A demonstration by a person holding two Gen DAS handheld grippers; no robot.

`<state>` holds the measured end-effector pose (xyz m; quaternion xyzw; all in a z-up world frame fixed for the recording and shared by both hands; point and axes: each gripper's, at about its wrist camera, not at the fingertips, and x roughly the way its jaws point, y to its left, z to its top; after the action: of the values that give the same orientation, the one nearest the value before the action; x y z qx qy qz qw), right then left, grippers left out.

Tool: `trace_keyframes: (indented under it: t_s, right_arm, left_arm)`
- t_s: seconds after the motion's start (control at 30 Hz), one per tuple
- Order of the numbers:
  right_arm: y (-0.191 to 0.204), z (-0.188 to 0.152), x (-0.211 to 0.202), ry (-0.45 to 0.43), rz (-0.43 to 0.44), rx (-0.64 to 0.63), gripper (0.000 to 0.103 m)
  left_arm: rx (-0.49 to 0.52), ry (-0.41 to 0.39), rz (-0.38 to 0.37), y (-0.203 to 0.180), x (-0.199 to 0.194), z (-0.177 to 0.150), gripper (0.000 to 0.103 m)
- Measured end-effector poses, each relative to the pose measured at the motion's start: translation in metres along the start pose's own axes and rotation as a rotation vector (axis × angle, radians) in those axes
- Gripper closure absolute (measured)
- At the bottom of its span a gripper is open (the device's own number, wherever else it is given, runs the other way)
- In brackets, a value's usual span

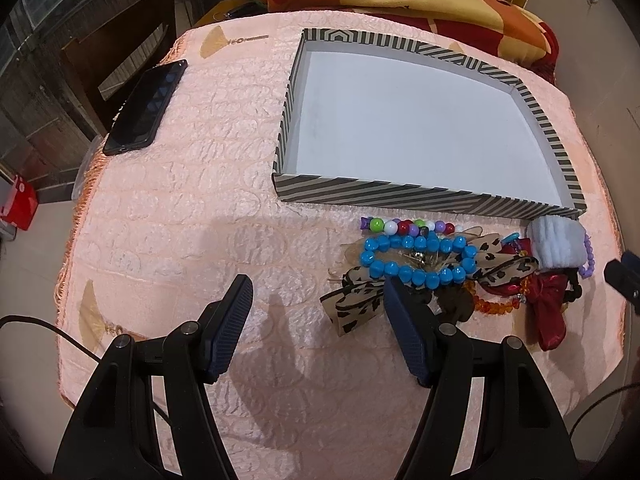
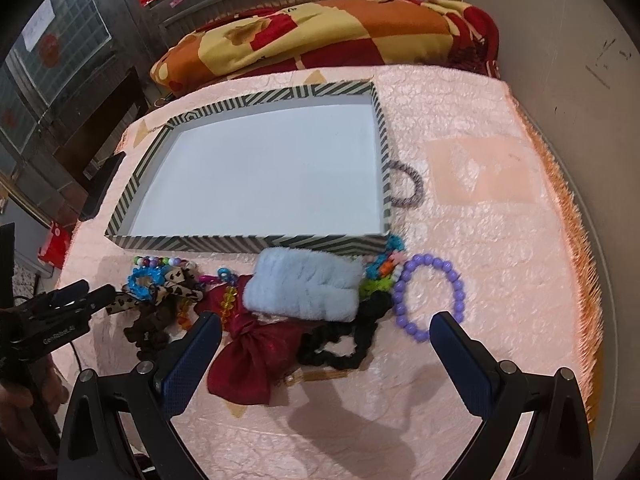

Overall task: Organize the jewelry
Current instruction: 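Move both grippers toward the pile of hair accessories beside the tray, then grasp the blue bead bracelet with the left gripper while the right grasps the fluffy light-blue scrunchie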

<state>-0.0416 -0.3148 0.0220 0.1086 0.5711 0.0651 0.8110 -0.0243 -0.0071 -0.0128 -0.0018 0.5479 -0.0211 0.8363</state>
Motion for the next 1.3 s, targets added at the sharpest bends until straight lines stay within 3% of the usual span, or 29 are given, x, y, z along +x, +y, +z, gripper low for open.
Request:
trace_keyframes:
  t_s: [0.27,0.4,0.5,0.63,0.83,1.13,1.23,1.3]
  right_arm:
    - [-0.013,0.006,-0.002,-0.008,0.013,0.009,0.002]
    - [-0.011,0.008,-0.001,0.006,0.054,0.002,0.011]
    - [-0.009,0.008,0.000,0.010,0.077,-0.007,0.025]
    - [-0.004,0.011,0.006,0.030,0.109,-0.022,0.036]
    - [0.004,0.016,0.017,0.060,0.128,-0.054,0.037]
    - [-0.002,0.018,0.038,0.127,0.148,0.011,0.037]
    - [-0.003,0.017,0.042,0.142,0.145,0.011,0.037]
    - [-0.004,0.018,0.044,0.149,0.144,0.017,0.037]
  left_arm:
    - [-0.011,0.001,-0.051,0.009,-0.004,0.003,0.035]
    - [-0.017,0.018,-0.085,0.005,0.002,0.008,0.035]
    - [-0.010,0.039,-0.104,0.000,0.007,0.011,0.035]
    - [0.014,0.048,-0.130,-0.006,0.010,0.016,0.035]
    - [0.020,0.074,-0.146,-0.010,0.019,0.019,0.035]
    - [0.005,0.112,-0.180,-0.012,0.037,0.026,0.037]
    - [0.011,0.115,-0.193,-0.013,0.040,0.029,0.050]
    - [0.021,0.114,-0.198,-0.016,0.041,0.031,0.065]
